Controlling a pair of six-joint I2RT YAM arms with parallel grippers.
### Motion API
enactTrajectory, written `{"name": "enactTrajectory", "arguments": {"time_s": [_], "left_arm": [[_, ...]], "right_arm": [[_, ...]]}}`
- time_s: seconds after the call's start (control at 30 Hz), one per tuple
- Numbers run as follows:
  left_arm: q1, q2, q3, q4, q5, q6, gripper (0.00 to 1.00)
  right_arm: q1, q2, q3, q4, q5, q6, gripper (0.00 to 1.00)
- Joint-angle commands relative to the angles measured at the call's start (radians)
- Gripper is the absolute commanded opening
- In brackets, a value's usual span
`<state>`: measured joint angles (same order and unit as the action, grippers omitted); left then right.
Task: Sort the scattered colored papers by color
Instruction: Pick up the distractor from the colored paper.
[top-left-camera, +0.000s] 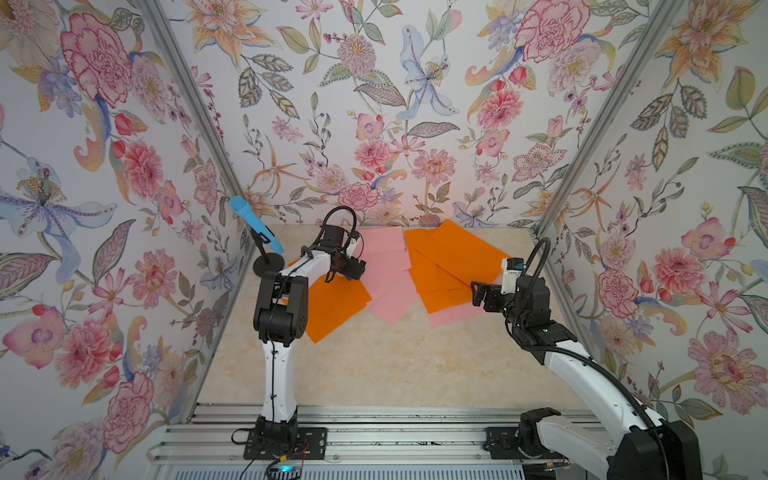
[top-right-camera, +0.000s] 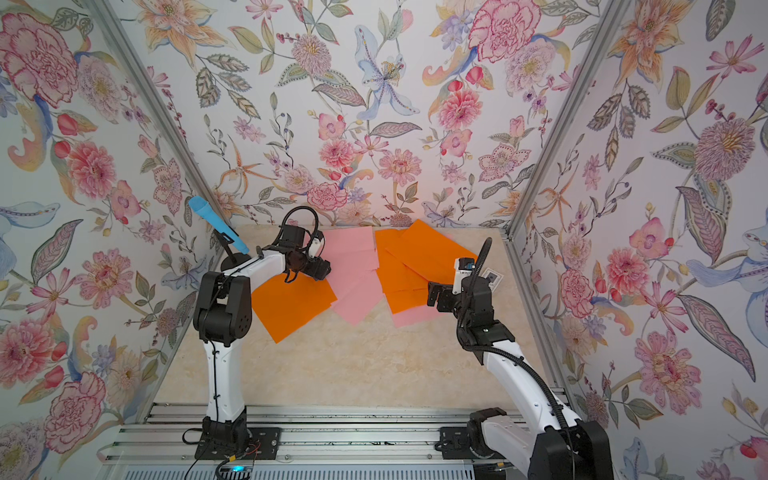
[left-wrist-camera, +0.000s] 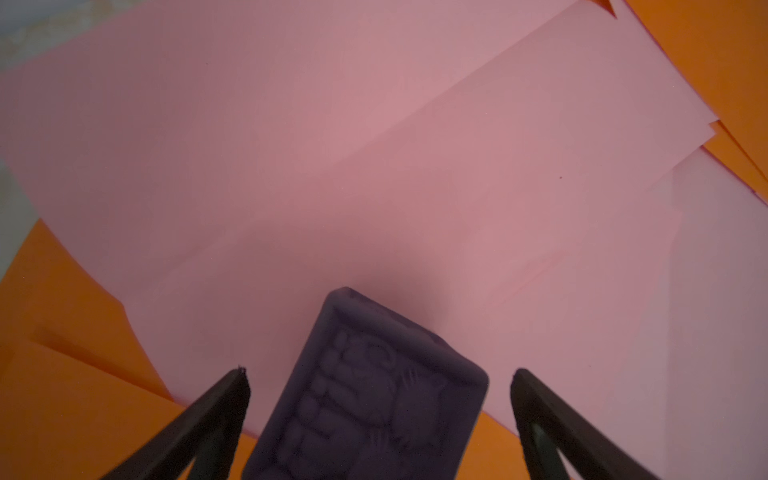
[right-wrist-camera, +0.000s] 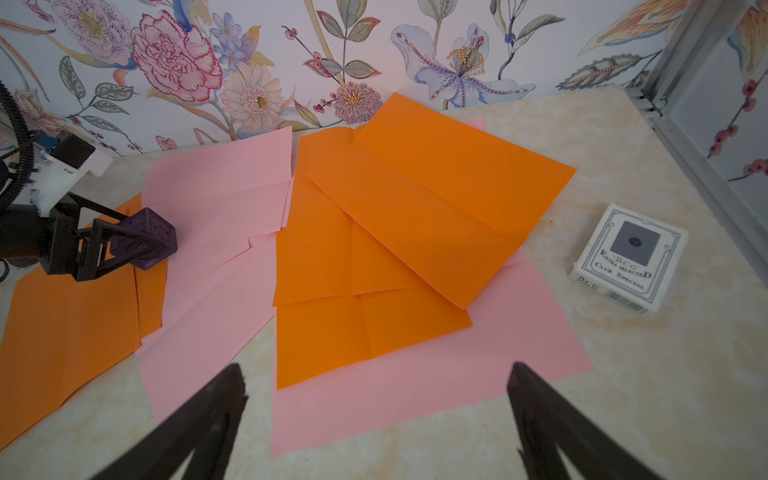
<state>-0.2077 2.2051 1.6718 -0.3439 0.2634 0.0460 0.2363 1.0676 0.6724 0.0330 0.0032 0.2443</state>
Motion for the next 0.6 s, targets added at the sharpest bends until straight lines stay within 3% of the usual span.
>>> {"name": "enactTrajectory", "arguments": {"time_s": [0.0, 0.13, 0.3, 0.43, 0.57], "left_arm": [[-0.006, -0.013, -0.021, 0.013, -0.033, 0.029, 1.0], [-0.006, -0.018, -0.031, 0.042, -0.034, 0.034, 0.88], [-0.007, 0.0, -0.012, 0.04, -0.011, 0.036, 0.59], [-0.007, -0.017, -0.015, 0.046, -0.004, 0.028, 0.47], [-0.007, -0.053, -0.017, 0.046, -0.019, 0.023, 0.45]], "right_arm": [[0.007, -0.021, -0.019, -0.006, -0.004, 0.013, 1.0], [0.007, -0.021, -0.019, -0.004, -0.003, 0.013, 1.0], [0.007, -0.021, -0.021, -0.003, 0.0, 0.013, 1.0], [0.008, -0.023, -0.022, -0.004, 0.001, 0.013, 1.0], [0.008, -0.021, -0.022, -0.002, -0.002, 0.015, 1.0]]}}
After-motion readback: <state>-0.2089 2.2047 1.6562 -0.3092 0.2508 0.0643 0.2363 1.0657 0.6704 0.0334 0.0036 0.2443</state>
